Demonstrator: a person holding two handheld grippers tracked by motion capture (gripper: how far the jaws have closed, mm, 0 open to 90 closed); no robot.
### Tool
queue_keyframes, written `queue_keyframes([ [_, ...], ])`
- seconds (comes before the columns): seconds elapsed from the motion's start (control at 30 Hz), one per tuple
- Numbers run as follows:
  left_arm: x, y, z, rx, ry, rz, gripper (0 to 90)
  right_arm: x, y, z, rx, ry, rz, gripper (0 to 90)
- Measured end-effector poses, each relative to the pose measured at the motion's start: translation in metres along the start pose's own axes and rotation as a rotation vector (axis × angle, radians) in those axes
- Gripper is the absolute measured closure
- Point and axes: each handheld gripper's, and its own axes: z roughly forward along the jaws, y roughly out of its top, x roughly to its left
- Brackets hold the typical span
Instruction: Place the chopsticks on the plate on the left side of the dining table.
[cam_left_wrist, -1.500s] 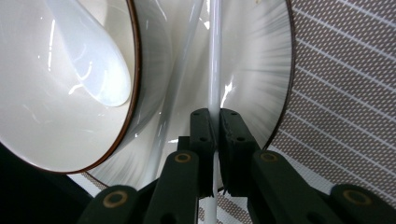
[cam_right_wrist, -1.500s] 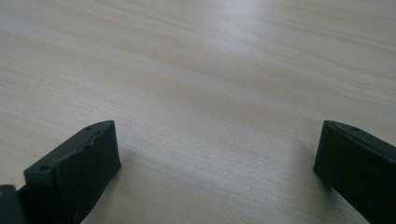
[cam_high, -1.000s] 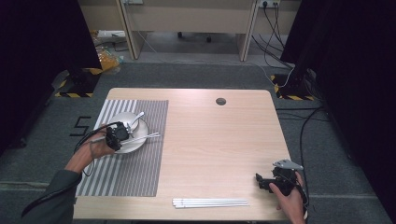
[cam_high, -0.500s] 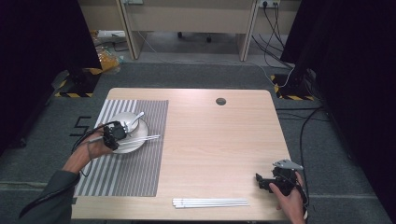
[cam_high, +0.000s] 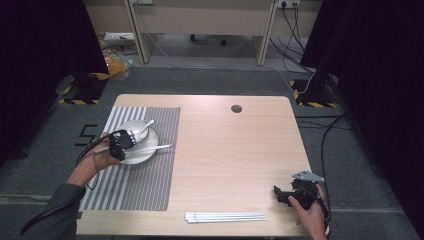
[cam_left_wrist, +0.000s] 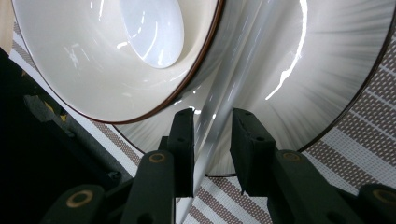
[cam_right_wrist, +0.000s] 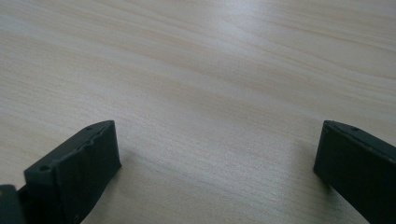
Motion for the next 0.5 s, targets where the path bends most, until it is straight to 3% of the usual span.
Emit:
queue_keyframes([
  [0.5, 0.0035, -0.008, 0.0023, 0.024, 0.021, -0.016, 66.7, 0.0, 0.0001, 0.0002, -0.001, 0.0, -0.002, 0.3],
])
